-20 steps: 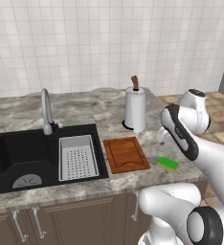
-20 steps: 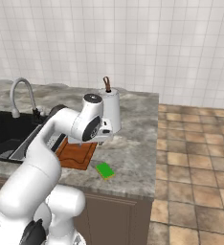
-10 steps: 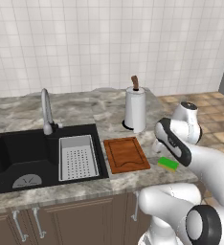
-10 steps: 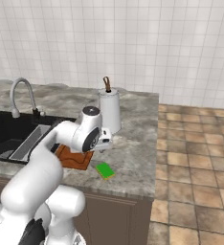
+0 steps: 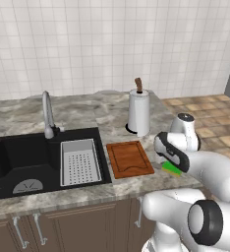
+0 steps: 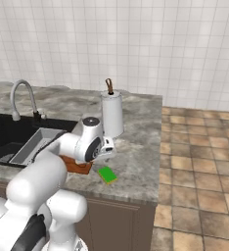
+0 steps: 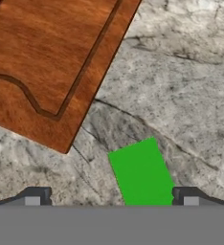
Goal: Pick up the sponge from the counter and clean the cutting board by briefly scrubbing or pressing down on the cutting board. Once finished, release the sponge.
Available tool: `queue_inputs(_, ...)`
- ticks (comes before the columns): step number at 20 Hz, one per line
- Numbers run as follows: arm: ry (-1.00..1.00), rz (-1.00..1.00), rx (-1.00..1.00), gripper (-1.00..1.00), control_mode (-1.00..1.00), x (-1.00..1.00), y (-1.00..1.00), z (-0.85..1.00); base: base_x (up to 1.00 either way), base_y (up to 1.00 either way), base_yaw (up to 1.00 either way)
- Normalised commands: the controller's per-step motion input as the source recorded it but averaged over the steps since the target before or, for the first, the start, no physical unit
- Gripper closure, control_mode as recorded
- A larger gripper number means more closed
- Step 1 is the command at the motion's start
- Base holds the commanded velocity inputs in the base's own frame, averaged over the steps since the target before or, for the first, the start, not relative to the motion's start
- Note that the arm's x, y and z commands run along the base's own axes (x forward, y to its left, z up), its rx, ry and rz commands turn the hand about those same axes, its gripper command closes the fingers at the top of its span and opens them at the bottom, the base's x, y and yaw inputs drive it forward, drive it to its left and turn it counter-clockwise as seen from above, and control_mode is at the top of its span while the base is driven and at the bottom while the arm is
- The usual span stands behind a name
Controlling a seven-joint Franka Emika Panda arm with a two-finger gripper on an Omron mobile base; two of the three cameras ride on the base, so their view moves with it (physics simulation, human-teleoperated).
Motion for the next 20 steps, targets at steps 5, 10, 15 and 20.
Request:
queue_inputs(5, 0.03, 0.0, -0.05, -1.0, -1.0, 0.0, -0.28, -0.26, 0.0, 0.0, 0.0)
queue_inputs(10, 0.01, 0.0, -0.06, -1.0, -1.0, 0.0, -0.14, -0.23, 0.0, 0.0, 0.0)
queue_inputs(15, 0.0, 0.0, -0.03, -1.0, -1.0, 0.14, -0.03, -0.09, 0.0, 0.0, 0.0)
queue_inputs(20, 0.0, 0.0, -0.02, -1.0, -1.0, 0.05, 0.0, -0.06, 0.0, 0.0, 0.0)
